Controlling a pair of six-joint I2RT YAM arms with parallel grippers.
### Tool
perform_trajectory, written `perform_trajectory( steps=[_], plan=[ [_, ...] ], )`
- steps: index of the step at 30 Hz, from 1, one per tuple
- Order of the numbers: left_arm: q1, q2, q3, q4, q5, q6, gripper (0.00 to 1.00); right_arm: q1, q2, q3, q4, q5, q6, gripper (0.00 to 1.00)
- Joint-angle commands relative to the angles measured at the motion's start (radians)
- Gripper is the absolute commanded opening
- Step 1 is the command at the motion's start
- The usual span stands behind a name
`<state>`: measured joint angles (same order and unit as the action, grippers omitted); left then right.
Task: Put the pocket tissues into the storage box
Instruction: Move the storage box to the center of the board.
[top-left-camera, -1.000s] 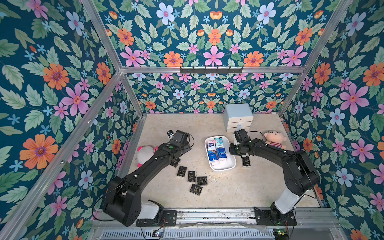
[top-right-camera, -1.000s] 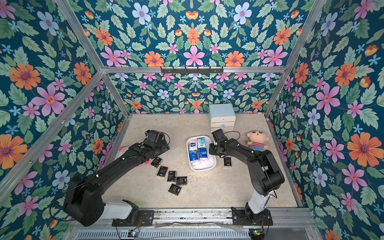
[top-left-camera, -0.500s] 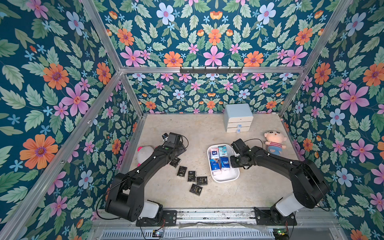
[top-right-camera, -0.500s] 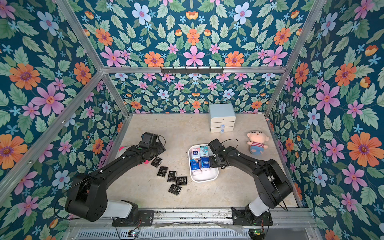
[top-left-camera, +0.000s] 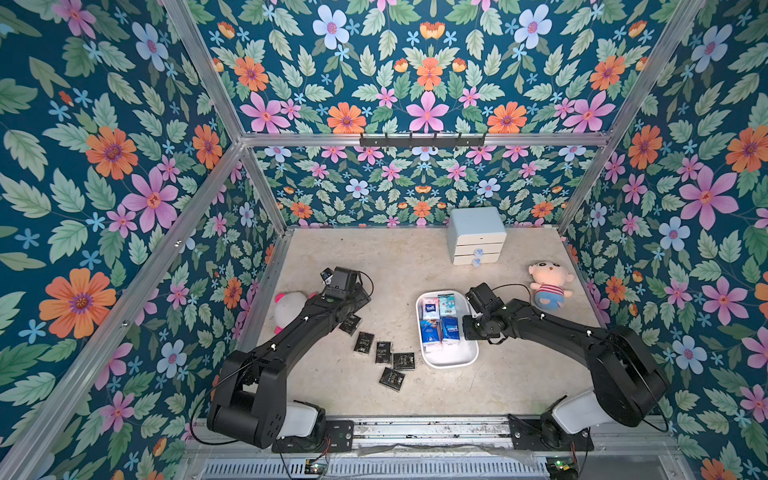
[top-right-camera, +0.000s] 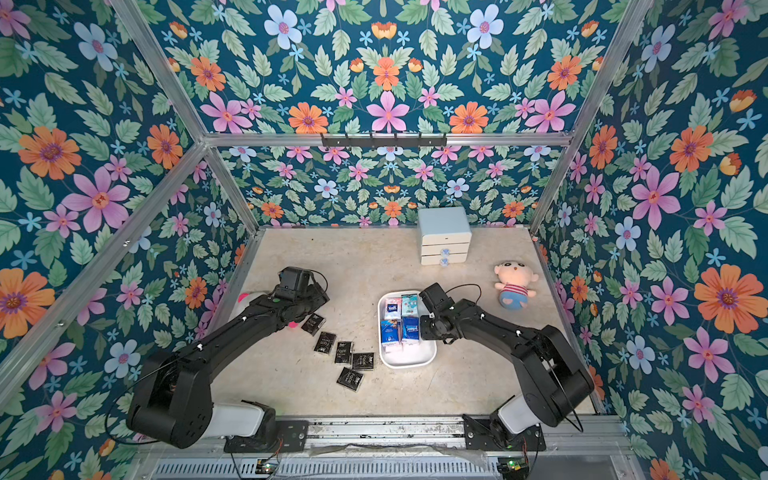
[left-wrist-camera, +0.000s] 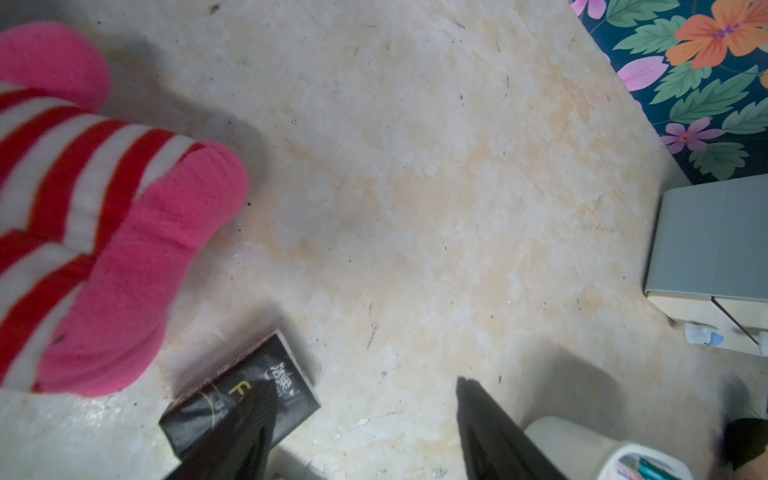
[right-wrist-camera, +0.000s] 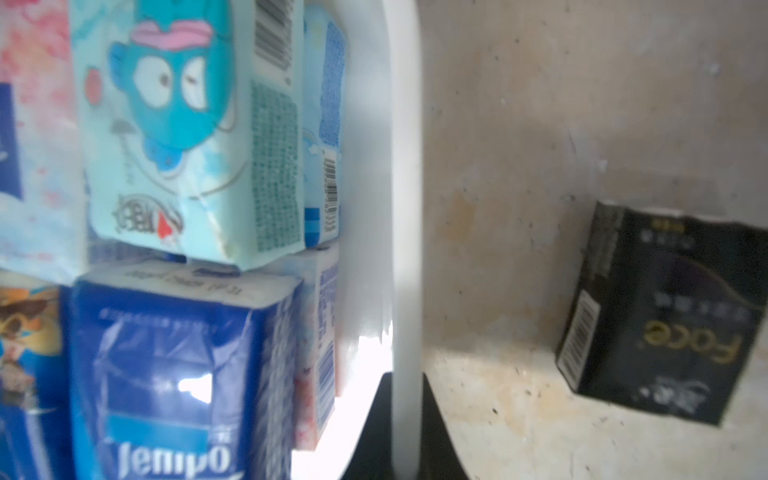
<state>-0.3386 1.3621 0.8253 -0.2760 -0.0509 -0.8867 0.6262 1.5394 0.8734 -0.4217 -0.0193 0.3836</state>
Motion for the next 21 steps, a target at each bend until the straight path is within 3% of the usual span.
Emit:
perform_trajectory(
  steps=[1,6,10,14,21],
  plan=[
    [0.001,-0.033,-0.02,0.008,0.002,-0.027,0.74,0.0,0.05,0.054,0.035,-0.009,-0.013,0.09],
    [0.001,-0.099,-0.042,-0.034,-0.02,-0.029,0.74,0.0,0.108,0.145,0.035,-0.003,-0.034,0.15],
    [0.002,-0.149,-0.061,-0.054,-0.028,-0.035,0.74,0.0,0.147,0.178,0.015,0.016,-0.036,0.35],
    [0.001,-0.174,-0.068,-0.066,-0.01,-0.038,0.74,-0.006,0.083,0.181,-0.004,0.035,-0.01,0.5],
    [-0.022,-0.166,-0.078,-0.047,0.075,-0.052,0.73,-0.084,-0.006,0.169,-0.089,0.091,0.018,0.56]
  ],
)
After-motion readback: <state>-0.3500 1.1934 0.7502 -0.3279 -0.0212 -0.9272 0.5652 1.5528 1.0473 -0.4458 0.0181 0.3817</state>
